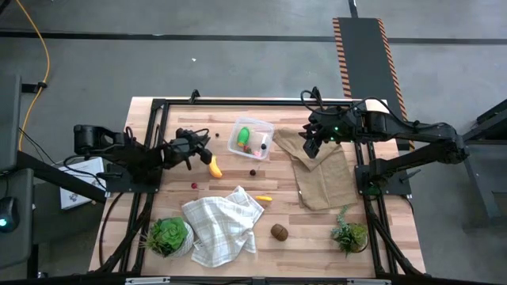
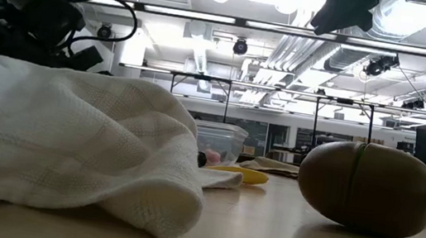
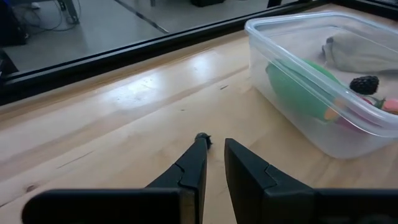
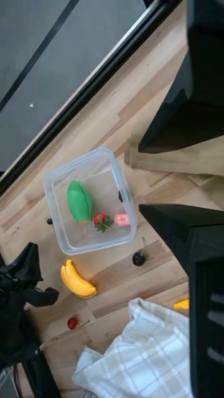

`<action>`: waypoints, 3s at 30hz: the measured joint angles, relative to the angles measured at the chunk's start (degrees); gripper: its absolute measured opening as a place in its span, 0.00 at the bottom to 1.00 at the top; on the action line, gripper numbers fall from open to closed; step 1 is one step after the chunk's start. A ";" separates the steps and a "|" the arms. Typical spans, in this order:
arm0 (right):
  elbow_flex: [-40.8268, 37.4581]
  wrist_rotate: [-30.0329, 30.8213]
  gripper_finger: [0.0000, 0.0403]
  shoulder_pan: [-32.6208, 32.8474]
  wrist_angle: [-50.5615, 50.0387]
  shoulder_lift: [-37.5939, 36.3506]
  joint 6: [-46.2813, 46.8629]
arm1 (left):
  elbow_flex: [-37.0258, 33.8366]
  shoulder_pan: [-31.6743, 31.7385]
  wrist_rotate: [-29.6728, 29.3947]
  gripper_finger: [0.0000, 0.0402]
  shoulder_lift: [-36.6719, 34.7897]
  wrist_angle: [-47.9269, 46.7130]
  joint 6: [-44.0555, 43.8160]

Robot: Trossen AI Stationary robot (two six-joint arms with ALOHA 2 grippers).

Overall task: Pick and placing Produce into tupperware
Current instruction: Put the blueberry into the transparent bin

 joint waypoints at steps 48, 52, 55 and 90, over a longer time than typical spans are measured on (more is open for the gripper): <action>0.00 0.26 0.33 0.00 0.02 -0.02 1.30 | 5.62 5.76 7.72 0.39 13.40 1.44 2.93; 0.00 0.26 0.33 0.00 0.02 -0.01 1.29 | 5.60 5.76 7.74 0.39 13.44 1.16 3.45; 0.00 0.26 0.33 0.00 0.03 -0.01 1.30 | 5.63 5.80 7.84 0.39 14.48 1.46 3.21; 0.00 1.12 0.33 0.00 0.15 0.00 1.38 | 7.58 11.43 16.56 0.39 16.55 3.01 5.97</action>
